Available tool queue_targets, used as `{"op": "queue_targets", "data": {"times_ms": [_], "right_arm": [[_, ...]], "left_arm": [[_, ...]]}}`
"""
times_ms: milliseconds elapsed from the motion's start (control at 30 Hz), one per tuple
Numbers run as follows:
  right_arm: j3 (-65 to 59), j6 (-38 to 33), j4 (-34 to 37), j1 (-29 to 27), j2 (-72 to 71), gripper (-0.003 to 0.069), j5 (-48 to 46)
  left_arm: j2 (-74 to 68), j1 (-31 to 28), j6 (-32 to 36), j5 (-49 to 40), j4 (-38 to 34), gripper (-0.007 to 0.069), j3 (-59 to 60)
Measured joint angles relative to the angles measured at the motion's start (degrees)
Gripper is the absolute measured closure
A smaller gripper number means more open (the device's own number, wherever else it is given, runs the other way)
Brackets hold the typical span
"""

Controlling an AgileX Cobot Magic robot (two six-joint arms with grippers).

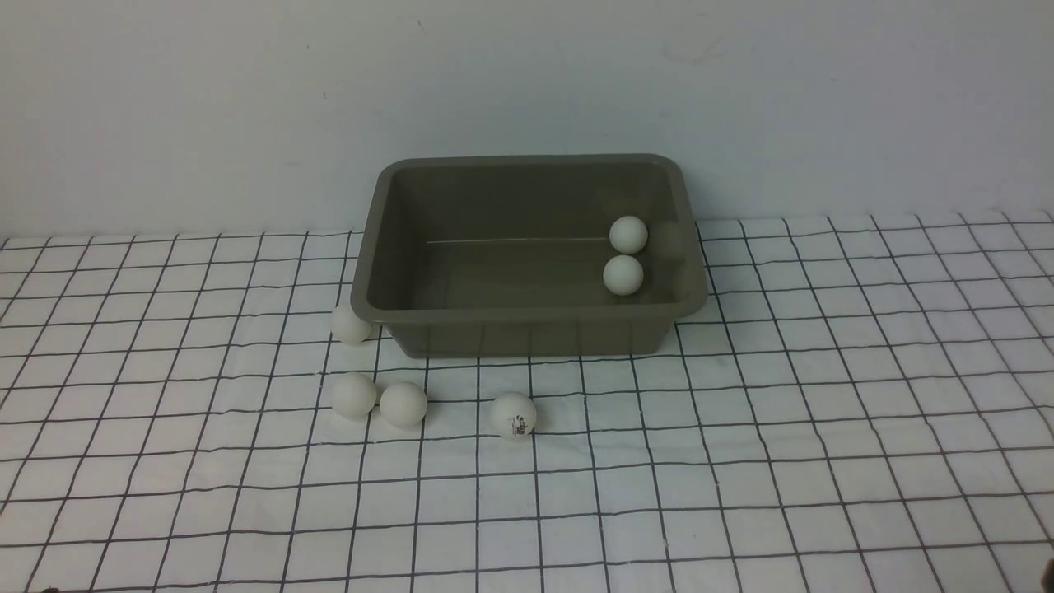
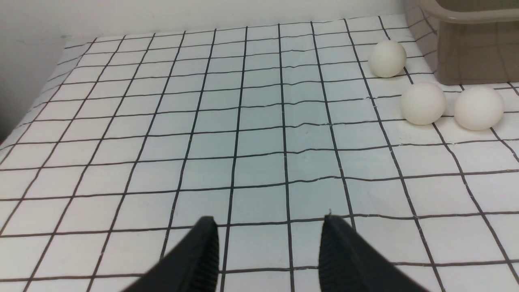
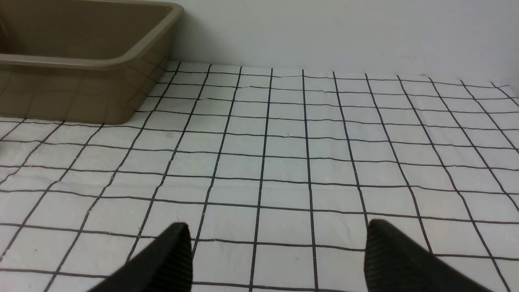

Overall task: Put the table tennis balls into the box on the white checkered tablecloth.
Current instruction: 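Reach for and grasp a ping pong ball on the table beside the basket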

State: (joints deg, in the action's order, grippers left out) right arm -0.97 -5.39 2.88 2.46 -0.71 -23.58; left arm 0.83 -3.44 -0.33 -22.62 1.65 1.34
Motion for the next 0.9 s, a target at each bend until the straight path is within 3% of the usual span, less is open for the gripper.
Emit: {"op": "queue_targets", "data": {"times_ms": [500,767,900], "right_arm": [[0.0,0.0,-0.1,0.0,0.0,0.0143,0.0],[0.0,0.0,-0.1,0.0,0.0,0.0143,0.0],[0.0,0.0,-0.1,0.0,0.0,0.0143,0.0]], "left_arm": [[0.0,0.0,-1.4,1.8,-1.6,0.0314,0.2],[0.0,0.0,-13.5,15.6,-30.2,0.0314,0.3],[0.0,0.0,-13.4,17.0,-36.4,0.0314,0.3]]}}
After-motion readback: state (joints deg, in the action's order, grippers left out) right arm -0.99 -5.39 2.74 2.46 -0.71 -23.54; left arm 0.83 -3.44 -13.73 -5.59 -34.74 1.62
